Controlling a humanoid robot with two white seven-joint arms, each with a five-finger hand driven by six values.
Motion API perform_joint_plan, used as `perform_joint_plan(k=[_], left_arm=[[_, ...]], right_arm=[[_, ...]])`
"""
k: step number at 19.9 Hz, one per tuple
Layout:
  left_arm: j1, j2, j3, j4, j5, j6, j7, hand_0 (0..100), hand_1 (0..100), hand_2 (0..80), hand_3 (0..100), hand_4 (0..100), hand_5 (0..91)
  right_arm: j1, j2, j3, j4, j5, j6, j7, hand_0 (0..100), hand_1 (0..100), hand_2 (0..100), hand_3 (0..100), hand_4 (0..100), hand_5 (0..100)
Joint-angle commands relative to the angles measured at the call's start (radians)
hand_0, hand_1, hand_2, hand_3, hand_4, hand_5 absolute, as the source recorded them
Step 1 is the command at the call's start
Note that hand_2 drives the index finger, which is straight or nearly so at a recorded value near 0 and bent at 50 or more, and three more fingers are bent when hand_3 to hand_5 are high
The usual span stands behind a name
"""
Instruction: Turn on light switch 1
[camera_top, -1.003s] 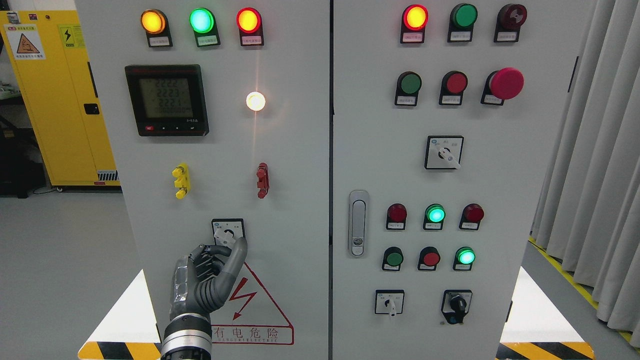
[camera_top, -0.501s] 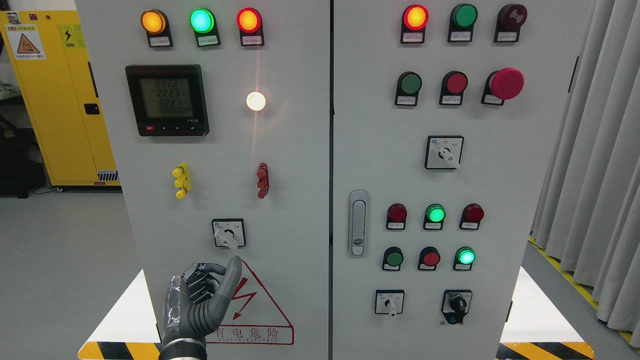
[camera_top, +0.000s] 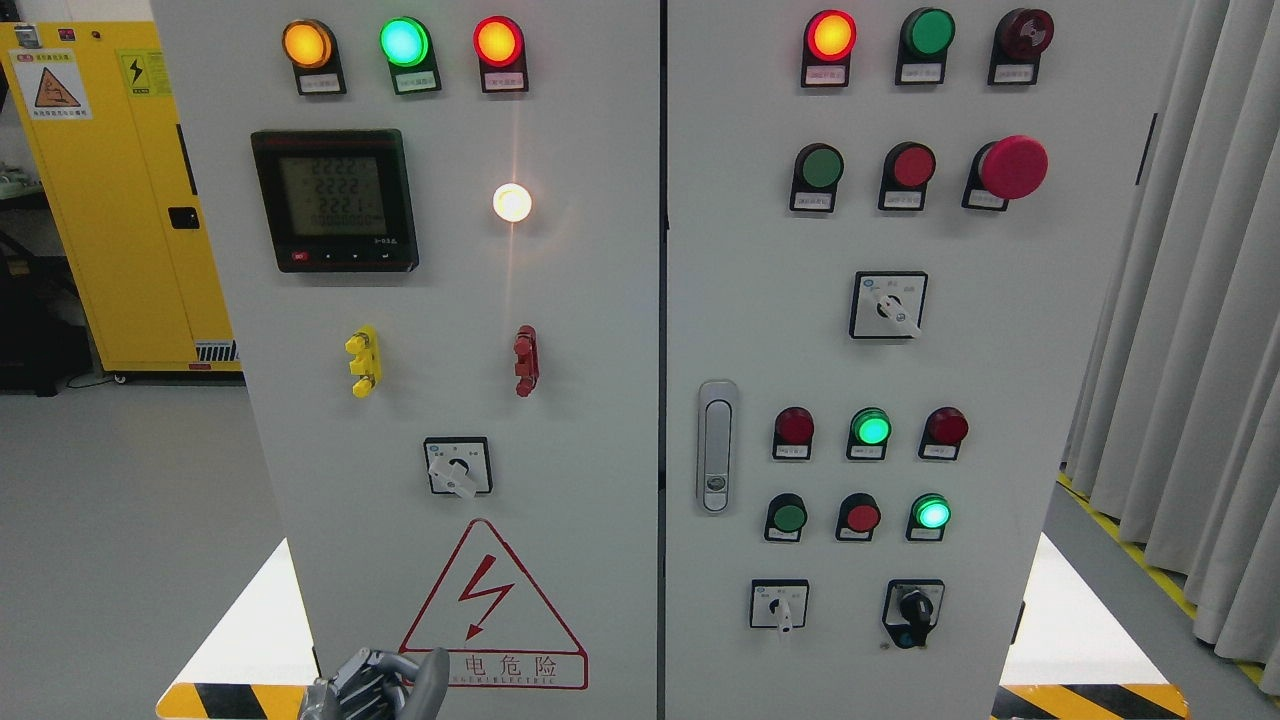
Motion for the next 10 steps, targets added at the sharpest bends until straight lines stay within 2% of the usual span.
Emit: perform_joint_plan(k=[1,2,5,8,10], left_arm=[[0.183,0.008,0.154,0.136,0.026,-0.137,-0.03,17,52,61.5,95,92,87.7],[0.197,0.014,0.163,0.179,0.031,-0.164,-0.031,18,51,60.9,95,93,84.6],[0.232,0.034,0.183,0.331,0.069,-0.227,-0.063,18,50,59.9,95,95,84.7],[0.235,0.037,0.189,0.512,0.141,-0.238,-0.134,20,49,58.4,95,96,82.3],[0.235,0.04,0.2,0.64,0.143,-0.241,-0.183,21,48,56.1,93,93,78.9]], right_arm=[[0.0,0.0,0.0,0.0,0.0,0.001,-0.001,0,50,4,0,0,0],[0.0,0.0,0.0,0.0,0.0,0.001,0.001,0,50,4,0,0,0],[0.0,0.0,0.0,0.0,0.0,0.001,0.001,0,50,4,0,0,0],[0.0,0.0,0.0,0.0,0.0,0.001,-0.001,0,50,4,0,0,0],[0.0,0.0,0.0,0.0,0.0,0.001,0.001,0,50,4,0,0,0]])
